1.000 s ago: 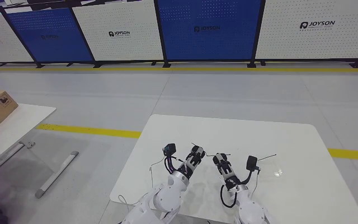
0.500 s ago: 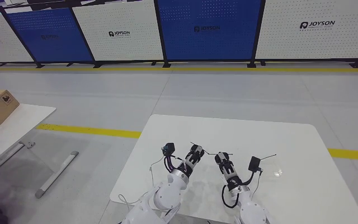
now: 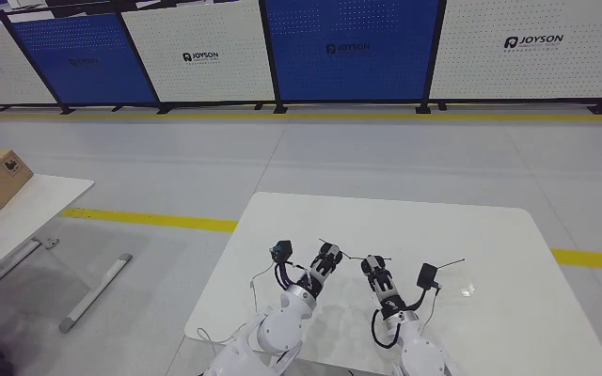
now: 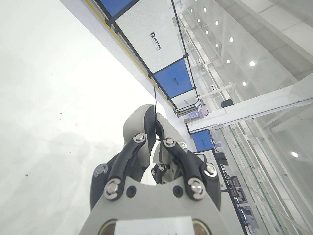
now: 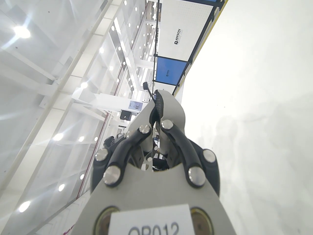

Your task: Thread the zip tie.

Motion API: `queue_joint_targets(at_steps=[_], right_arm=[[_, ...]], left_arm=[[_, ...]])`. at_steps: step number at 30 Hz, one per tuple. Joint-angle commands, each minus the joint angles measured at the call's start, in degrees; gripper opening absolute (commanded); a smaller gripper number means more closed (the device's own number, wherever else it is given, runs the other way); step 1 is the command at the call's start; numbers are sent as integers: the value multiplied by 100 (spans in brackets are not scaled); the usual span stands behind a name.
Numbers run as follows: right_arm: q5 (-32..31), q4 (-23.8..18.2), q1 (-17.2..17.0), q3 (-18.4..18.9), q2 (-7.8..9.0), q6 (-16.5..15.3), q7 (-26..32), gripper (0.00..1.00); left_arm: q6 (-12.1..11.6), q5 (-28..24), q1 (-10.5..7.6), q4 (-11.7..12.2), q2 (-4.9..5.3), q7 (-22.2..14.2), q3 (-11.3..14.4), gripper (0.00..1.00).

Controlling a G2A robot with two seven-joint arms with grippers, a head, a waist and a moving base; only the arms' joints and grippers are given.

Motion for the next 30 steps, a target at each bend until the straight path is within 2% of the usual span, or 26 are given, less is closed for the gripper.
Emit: queue_joint_targets(at_steps=[1,30], right_arm=[[37,-8,-18,32,3,-5,19,0],[-147,-127,-16,-60,-41,366,-100,0]], left_arm=[[-15,11,0,1,-1,-3,-3,0],[-15,11,0,1,-1,-3,-3,0]])
